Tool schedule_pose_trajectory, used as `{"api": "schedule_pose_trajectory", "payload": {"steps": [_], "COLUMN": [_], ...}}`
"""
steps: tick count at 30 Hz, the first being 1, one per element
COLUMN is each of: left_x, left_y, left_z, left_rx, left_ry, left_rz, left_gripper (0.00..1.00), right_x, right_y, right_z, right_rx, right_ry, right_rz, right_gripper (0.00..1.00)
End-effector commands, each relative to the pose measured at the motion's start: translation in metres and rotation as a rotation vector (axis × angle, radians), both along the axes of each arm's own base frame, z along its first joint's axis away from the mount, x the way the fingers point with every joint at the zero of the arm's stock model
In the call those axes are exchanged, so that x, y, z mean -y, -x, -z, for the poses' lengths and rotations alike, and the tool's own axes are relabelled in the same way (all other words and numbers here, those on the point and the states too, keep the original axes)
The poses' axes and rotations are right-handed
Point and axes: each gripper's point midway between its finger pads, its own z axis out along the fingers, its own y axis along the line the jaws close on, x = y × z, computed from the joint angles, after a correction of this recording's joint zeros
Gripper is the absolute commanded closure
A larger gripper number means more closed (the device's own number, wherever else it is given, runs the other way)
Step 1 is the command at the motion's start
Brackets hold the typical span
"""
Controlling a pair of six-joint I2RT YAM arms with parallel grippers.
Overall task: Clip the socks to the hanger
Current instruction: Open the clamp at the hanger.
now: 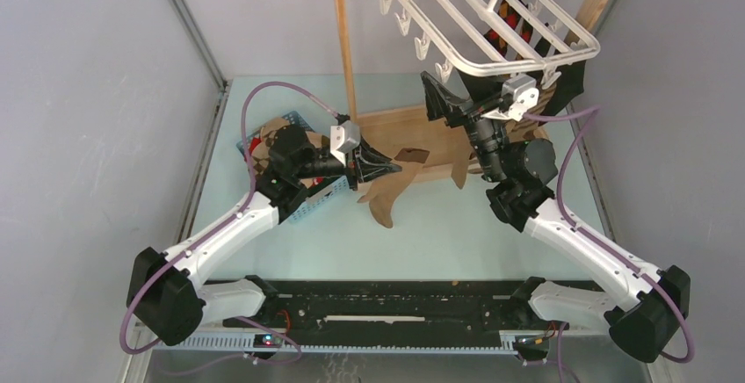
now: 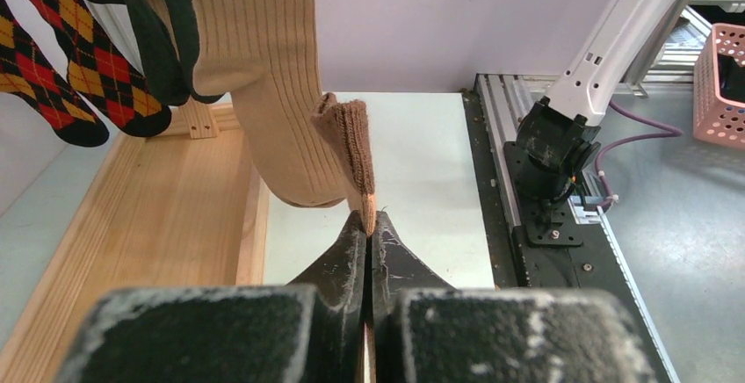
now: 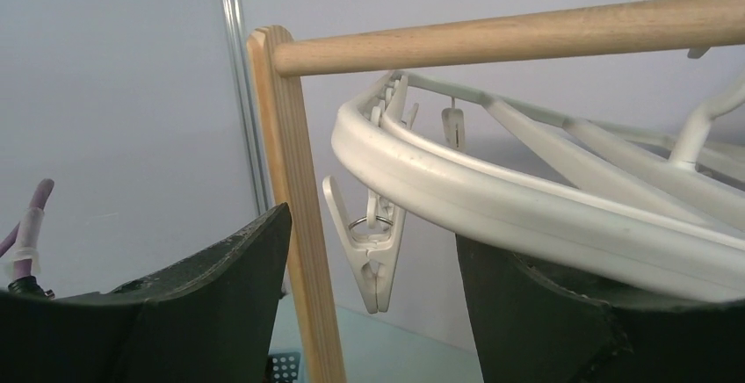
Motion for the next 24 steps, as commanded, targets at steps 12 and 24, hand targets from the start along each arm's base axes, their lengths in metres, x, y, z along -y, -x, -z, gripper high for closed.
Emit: {"api": "schedule_pose_trajectory", "payload": {"steps": [12, 24], "left_x": [-0.0008, 0.0025], "left_y": [0.0046, 0.0069], "left_z": [-0.0500, -0.0511], "left_rx": [0.082, 0.080], "left_ry": [0.079, 0.083], "left_rz": [0.009, 0.014], "left_gripper": [1.00, 1.00], "right_x": [0.0208, 0.0166], "right_y": [0.0068, 0.0086], "right_z": [-0.0374, -0.0384], "right_rx": [0.081, 0.103], "right_ry": [-0.122, -0.096], "right_rz": [0.016, -0.010], "right_gripper": [0.34, 0.53]}}
